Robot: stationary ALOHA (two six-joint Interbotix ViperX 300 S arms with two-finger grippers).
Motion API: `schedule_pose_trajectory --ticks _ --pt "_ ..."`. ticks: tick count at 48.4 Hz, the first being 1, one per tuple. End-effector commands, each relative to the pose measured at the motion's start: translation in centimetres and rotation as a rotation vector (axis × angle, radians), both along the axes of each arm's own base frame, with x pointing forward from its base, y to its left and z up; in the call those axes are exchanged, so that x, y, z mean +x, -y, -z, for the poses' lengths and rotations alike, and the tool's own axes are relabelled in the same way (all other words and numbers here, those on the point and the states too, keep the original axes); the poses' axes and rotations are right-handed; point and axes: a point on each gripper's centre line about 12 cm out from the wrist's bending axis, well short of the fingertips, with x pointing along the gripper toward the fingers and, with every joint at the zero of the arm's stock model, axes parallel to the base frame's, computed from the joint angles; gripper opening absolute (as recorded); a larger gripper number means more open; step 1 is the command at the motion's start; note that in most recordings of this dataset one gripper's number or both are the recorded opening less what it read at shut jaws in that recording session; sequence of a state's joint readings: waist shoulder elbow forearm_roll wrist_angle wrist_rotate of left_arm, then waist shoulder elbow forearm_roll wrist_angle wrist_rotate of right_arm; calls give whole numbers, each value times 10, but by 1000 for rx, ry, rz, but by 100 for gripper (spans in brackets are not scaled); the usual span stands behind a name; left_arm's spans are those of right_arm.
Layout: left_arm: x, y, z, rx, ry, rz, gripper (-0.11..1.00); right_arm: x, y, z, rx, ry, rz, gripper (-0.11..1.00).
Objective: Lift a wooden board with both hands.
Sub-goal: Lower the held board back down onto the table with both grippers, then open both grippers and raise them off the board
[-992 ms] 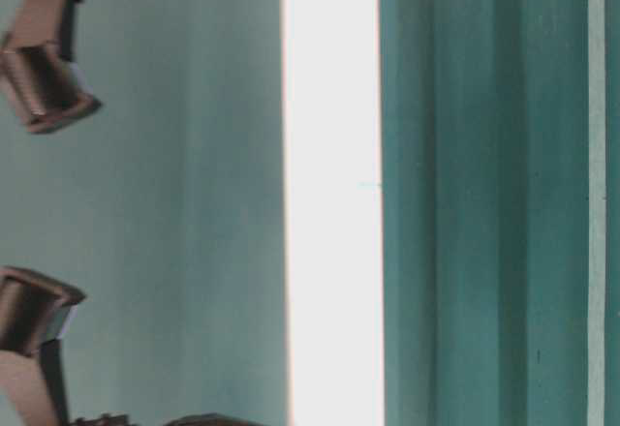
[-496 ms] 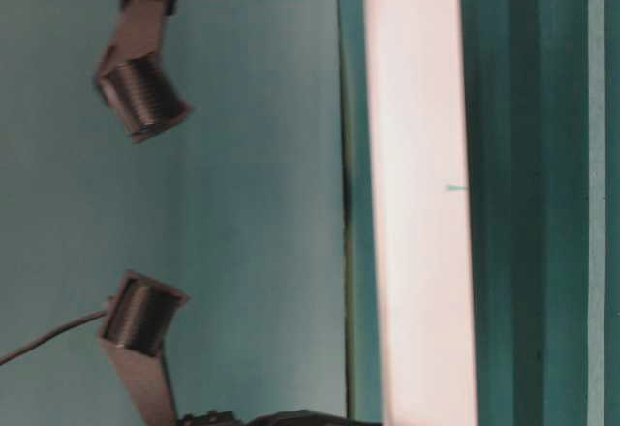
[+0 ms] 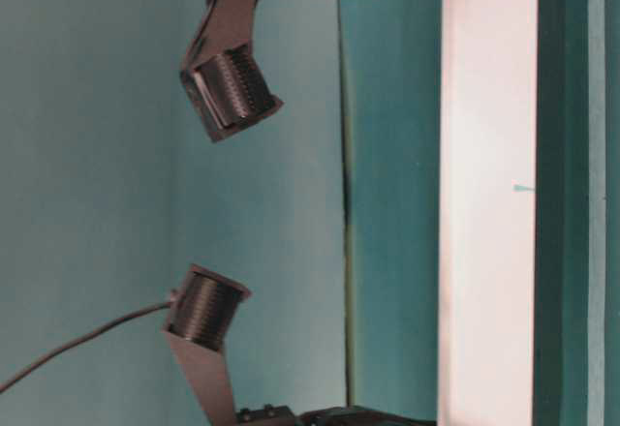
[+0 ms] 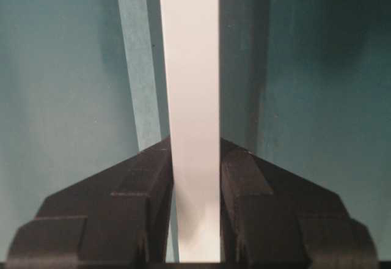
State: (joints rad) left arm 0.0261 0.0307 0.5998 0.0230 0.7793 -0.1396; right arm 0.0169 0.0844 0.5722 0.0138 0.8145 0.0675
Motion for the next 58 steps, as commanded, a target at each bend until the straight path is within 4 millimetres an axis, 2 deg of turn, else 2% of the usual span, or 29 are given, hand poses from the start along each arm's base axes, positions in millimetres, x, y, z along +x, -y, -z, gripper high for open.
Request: schedule_pose_trajectory --ticks 1,15,39,58 --pt "1 -1 1 -1 13 -21 18 3 -6 1 6 14 -13 22" --pt "-1 4 5 -6 16 -32 18 5 -8 12 5 5 -21 22" --pt "3 10 9 -14 47 -49 18 7 -13 18 6 21 -33 22" --pt "-2 10 22 -14 82 -33 18 3 -12 23 6 3 -30 22"
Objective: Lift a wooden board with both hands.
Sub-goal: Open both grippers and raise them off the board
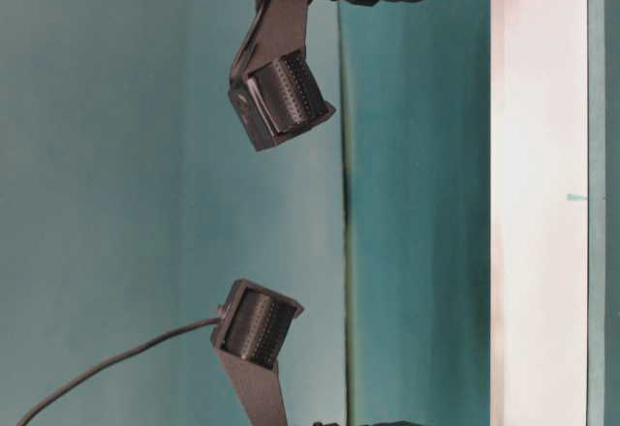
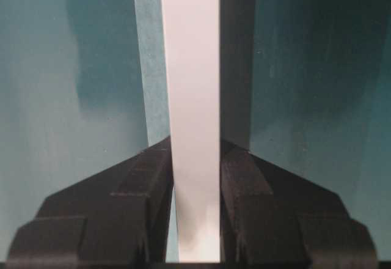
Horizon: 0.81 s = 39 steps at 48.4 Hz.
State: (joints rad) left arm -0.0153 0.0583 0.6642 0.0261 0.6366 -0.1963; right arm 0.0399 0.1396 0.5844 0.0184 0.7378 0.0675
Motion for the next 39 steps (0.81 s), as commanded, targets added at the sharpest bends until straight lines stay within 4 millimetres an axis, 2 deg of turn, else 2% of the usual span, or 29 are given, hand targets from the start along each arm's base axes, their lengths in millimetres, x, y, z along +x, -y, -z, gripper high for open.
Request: schedule_pose_trajectory --ticks 1,15,39 --pt "1 -3 1 -3 34 -21 18 -1 -4 3 3 -8 -11 22" --pt "-1 -3 -1 13 53 52 18 -1 -4 4 3 4 -9 22" --pt "-1 -4 -5 14 68 49 18 3 -5 3 6 38 -6 23"
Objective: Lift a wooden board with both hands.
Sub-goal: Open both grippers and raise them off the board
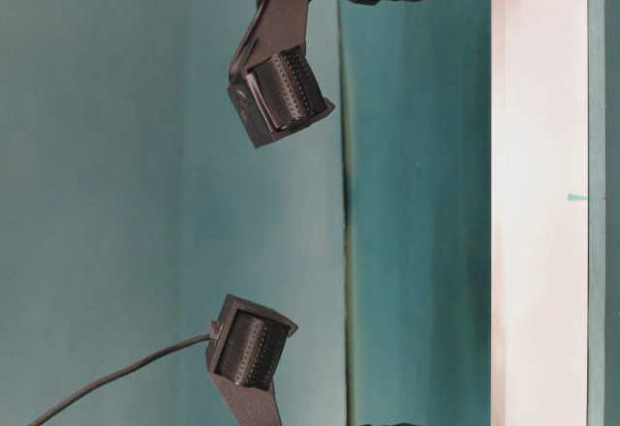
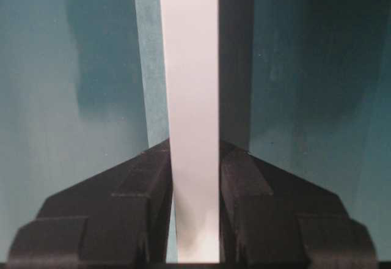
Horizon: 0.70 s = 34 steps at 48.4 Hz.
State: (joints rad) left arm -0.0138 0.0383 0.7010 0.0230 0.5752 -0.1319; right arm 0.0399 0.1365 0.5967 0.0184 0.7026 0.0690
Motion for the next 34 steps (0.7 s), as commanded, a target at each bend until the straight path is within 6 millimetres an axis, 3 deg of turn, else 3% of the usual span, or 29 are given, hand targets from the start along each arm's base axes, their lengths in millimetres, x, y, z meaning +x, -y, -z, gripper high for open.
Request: schedule_pose_trajectory --ticks 1,3,5,12,17,21,34 --pt "3 -5 -6 1 25 -16 18 3 -5 1 5 14 -8 23" --pt "3 -5 -6 0 25 -19 19 3 -5 1 5 12 -8 24" --pt "2 -6 -6 -1 25 -25 25 3 -5 1 5 12 -6 33" --pt "3 -6 -7 -1 42 -25 68 3 -4 1 7 10 7 75" --pt "3 -7 -8 0 51 -23 92 3 -5 1 7 12 9 93" --pt "3 -6 -9 1 52 -19 99 4 -5 0 6 18 8 95" --pt "3 -6 -26 3 84 -12 100 4 1 -18 3 52 18 95"
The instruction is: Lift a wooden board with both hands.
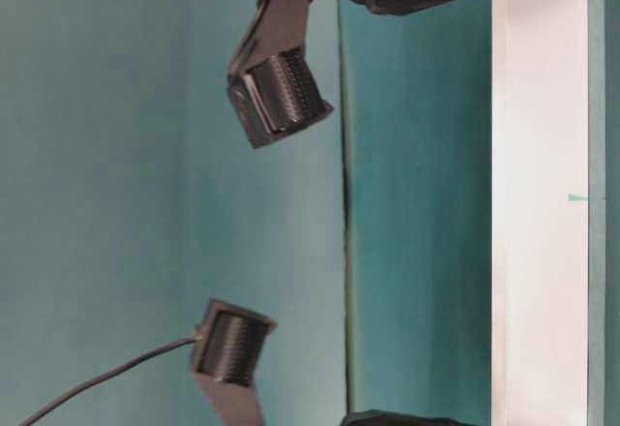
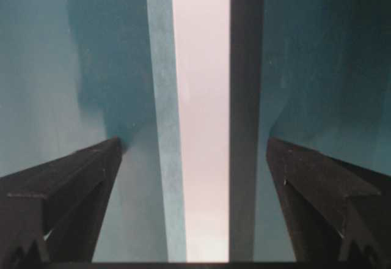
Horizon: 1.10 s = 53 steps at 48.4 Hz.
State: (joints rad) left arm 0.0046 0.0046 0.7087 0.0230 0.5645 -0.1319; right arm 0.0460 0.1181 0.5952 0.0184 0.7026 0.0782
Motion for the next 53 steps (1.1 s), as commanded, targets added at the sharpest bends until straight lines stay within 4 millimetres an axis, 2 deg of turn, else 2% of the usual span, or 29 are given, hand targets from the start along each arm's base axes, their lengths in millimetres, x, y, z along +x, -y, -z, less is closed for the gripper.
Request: schedule_pose_trajectory --ticks 1,18,26,31,42,53 --pt "3 1 -19 5 52 9 100 4 3 -15 1 38 15 95" --pt "-15 1 -89 4 212 2 100 -1 12 -84 6 212 42 95" --pt "-27 1 -126 6 347 6 100 -10 14 -115 7 313 46 95" --pt "-36 1 -142 8 413 7 100 -20 15 -127 1 351 40 95" --pt "-56 3 -152 4 471 13 100 -37 15 -142 1 416 40 95" --pt "-67 5 -162 1 519 20 100 -50 15 -168 2 583 37 95"
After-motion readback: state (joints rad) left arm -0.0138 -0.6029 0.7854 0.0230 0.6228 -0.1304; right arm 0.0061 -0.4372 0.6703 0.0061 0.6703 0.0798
